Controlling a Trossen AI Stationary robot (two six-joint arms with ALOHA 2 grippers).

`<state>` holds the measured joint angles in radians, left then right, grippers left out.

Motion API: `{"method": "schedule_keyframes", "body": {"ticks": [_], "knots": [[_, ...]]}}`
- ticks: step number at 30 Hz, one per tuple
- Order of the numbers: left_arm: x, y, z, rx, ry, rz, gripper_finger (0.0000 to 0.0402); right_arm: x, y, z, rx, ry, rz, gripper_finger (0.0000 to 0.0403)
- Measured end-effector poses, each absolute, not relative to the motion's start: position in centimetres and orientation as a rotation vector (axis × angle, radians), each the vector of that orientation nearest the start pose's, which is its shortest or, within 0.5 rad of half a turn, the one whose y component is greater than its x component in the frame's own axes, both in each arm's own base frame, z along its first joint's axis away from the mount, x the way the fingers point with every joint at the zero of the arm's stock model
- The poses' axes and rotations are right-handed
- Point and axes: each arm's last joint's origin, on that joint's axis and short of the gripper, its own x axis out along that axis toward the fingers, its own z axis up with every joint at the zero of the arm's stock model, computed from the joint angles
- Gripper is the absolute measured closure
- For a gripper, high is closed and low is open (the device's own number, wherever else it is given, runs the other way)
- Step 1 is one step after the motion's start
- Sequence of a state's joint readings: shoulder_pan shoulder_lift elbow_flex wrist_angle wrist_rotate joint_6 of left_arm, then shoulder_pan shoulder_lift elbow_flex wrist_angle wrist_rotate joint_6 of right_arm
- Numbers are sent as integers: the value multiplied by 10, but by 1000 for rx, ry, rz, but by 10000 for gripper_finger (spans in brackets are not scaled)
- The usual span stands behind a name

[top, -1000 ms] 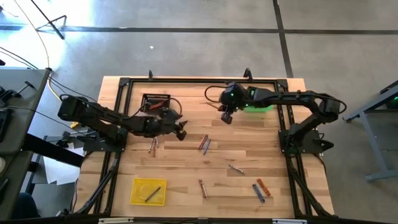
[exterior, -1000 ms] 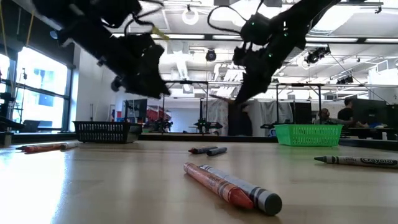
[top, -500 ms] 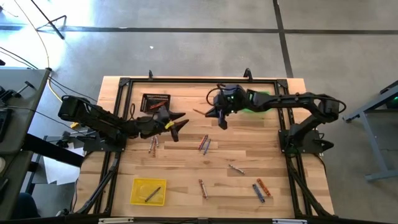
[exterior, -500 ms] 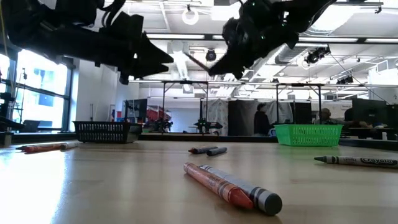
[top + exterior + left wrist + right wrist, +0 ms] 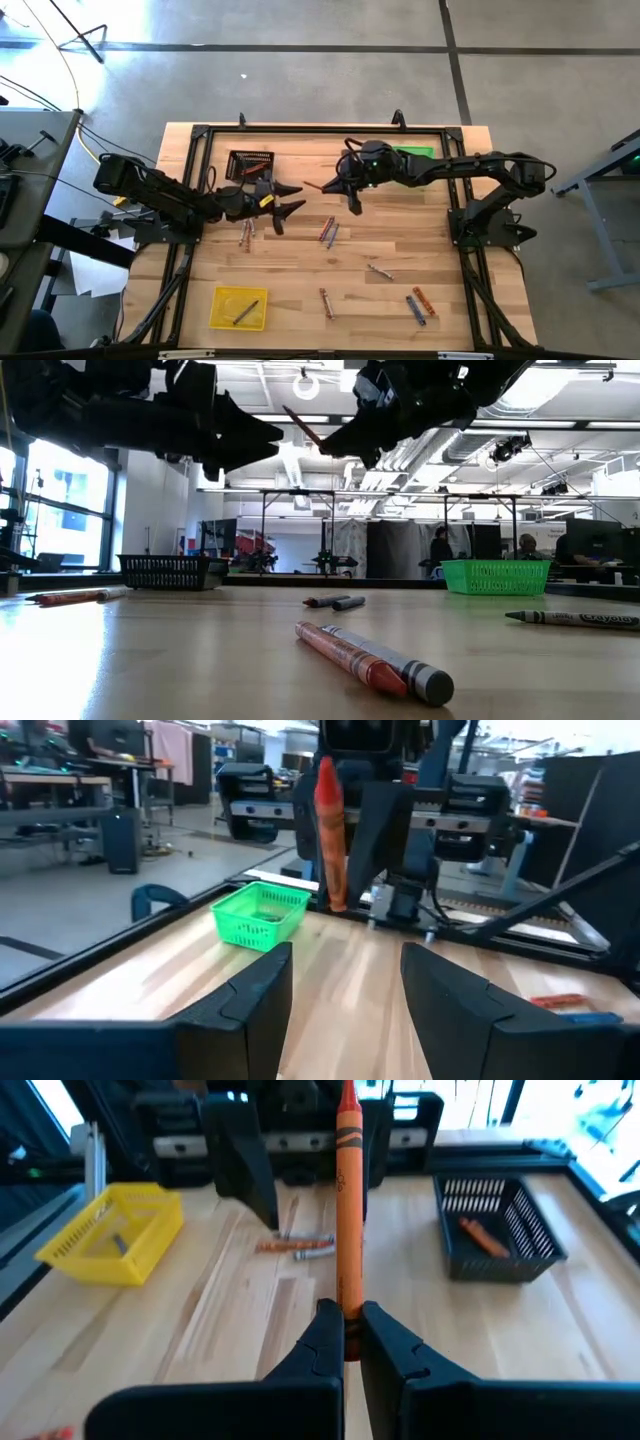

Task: Sort crayons
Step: Put the orange crayon into the black bin

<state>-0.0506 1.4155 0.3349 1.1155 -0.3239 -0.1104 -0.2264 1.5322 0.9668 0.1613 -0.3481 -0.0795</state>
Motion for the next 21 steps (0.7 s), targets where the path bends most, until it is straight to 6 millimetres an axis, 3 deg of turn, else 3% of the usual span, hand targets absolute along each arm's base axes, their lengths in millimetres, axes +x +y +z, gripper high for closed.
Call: {"method": "schedule_keyframes", "body": {"ticks": [13,21], "knots": [[250,5,197,-147,-152,268,225,335,-63,258,-1,296,41,403],[257,4,208,-75,-182,248,225,337,-52,258,-11,298,51,403]]}}
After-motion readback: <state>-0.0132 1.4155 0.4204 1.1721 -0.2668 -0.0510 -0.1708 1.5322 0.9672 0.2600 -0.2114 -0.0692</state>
